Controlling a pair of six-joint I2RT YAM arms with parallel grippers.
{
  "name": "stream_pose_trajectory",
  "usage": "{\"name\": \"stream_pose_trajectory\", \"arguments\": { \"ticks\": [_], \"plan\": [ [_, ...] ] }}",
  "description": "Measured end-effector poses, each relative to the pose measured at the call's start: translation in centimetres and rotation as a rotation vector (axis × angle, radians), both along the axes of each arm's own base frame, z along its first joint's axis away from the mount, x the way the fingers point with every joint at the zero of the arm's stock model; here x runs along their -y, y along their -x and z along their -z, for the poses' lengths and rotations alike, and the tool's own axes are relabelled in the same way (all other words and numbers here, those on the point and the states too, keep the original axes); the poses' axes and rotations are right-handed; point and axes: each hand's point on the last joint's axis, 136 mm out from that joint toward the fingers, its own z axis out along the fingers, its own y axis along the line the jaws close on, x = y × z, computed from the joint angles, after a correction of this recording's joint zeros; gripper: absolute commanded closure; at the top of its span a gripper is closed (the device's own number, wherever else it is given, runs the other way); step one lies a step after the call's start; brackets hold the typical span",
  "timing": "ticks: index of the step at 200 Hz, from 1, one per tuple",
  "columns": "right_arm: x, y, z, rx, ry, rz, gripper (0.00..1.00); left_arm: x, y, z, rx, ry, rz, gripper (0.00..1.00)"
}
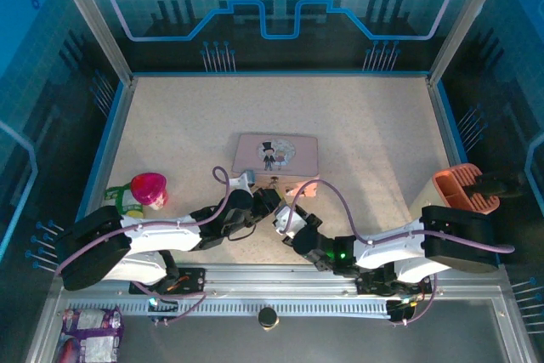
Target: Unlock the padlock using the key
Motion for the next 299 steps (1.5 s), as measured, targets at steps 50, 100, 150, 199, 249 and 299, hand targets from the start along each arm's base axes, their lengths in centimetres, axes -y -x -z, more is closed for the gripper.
{"name": "stream_pose_trajectory", "arguments": {
  "ticks": [50,100,150,199,249,299],
  "plan": [
    [-0.2,-0.1,-0.3,0.0,-0.012,0.013,0.93,0.1,-0.1,-0.1,0.002,0.003,-0.001,1.0],
    [0.1,-0.2,-0.1,-0.097,-0.138,0.103,1.0,0.2,-0.2,0.2,-0.001,-0.001,-0.001,1.0],
    [0.1,0.3,0.7,-0.288,-0.405,0.187,1.0,0.4,0.0,1.1,-0.018,-0.018,0.01,1.0],
    [0.3,0.8,1.9,-0.439,-0.597,0.196,1.0,0.4,0.4,2.3,-0.058,-0.038,0.025,1.0],
    [0.4,1.0,2.2,-0.505,-0.679,0.194,1.0,0.5,0.5,2.8,-0.077,-0.039,0.026,0.95],
    [0.3,1.1,2.7,-0.537,-0.699,0.186,1.0,0.3,0.4,3.5,-0.101,-0.041,0.014,0.72]
  ]
}}
